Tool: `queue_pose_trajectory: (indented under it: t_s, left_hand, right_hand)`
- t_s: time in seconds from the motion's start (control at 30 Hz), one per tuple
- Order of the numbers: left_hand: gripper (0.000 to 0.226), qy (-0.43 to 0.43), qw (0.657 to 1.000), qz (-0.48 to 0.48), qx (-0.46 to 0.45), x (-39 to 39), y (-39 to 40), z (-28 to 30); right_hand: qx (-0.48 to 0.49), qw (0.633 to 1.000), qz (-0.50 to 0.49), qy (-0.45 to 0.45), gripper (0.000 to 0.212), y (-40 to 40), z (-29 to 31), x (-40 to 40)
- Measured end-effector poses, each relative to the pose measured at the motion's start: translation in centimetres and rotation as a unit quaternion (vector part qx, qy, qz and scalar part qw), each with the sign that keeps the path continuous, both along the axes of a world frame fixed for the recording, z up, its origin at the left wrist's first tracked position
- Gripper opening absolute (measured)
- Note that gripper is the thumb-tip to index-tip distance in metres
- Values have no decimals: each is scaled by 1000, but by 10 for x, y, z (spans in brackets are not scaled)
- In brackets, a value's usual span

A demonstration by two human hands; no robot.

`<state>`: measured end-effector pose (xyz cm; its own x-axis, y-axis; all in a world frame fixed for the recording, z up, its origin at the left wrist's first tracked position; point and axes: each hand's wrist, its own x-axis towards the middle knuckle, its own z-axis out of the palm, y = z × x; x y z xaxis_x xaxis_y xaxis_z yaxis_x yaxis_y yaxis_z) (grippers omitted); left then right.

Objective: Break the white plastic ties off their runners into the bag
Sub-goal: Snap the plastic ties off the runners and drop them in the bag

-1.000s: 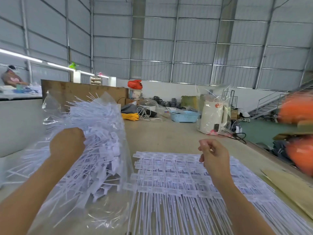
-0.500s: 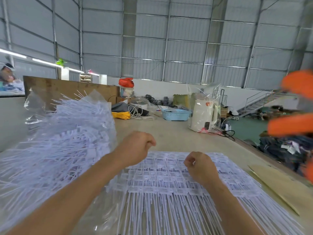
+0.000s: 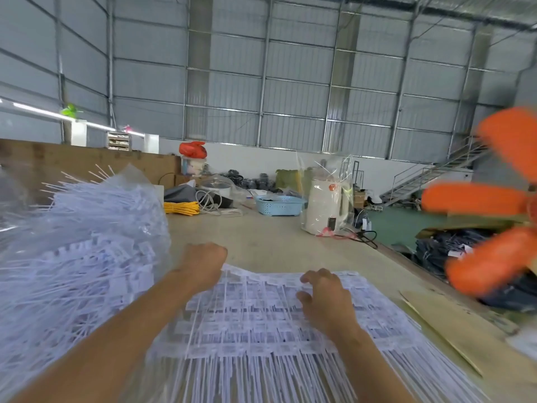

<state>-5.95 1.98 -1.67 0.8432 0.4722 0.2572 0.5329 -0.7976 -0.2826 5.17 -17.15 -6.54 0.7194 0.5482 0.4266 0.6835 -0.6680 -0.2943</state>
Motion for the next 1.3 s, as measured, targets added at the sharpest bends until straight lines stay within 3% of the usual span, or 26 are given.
queue_pose_trajectory:
  t_s: [0.1, 0.17, 0.27, 0.33, 0.43, 0.53, 0.6, 0.7, 0.8, 0.87, 0.93, 1.03, 1.13, 1.23, 1.3]
  left_hand:
    - [17, -150, 986, -73, 20, -25, -18, 37]
    - [17, -257, 953, -153, 55, -43, -34, 55]
    - [13, -371, 876, -291, 105, -73, -50, 70]
    - [10, -394, 853, -307, 149, -90, -52, 73]
    - [5, -399, 876, -255, 88, -97, -36, 60]
    - [4, -317, 932, -166, -54, -87, -5, 43]
    - [24, -269, 942, -162, -122, -78, 14, 32]
    - [32, -207, 954, -134, -172, -64, 27, 20]
    - [12, -155, 965, -108, -180, -51, 28, 0]
    - [10, -162, 960, -110, -202, -42, 26, -18]
    - [15, -187, 952, -108, -218, -38, 22, -33]
    - [13, -299, 912, -91, -265, -37, 22, -35]
    - [19, -428, 859, -85, -267, -42, 25, -26]
    - [11, -525, 801, -111, -264, -48, 19, -17]
    - [16, -570, 759, -131, -286, -52, 12, -8]
  right_hand:
    - [54, 996, 6, -70, 60, -2, 14, 1]
    - [35, 996, 21, -74, 72, -2, 20, 3]
    - [31, 999, 6, -7, 61, -3, 26, 8]
    - [58, 998, -7, 18, 46, -11, 34, 14]
    - [133, 990, -36, -34, 48, -25, 54, 12]
    - [209, 938, -50, -271, 51, -34, 76, -6]
    - [156, 917, -69, -361, 54, -35, 83, -18]
    - [-72, 952, -111, -276, 57, -32, 79, -23]
    - [-226, 971, -33, -73, 62, -35, 53, -7]
    - [-264, 956, 59, 112, 89, -40, 34, 3]
    - [-218, 948, 112, 201, 100, -48, 22, 7]
    - [-121, 974, 71, 179, 104, -69, 24, 18]
    - [-187, 974, 2, 130, 113, -93, 23, 26]
    - [-179, 969, -10, 169, 140, -103, 5, 21]
    - [-170, 977, -44, 120, 119, -99, -15, 17]
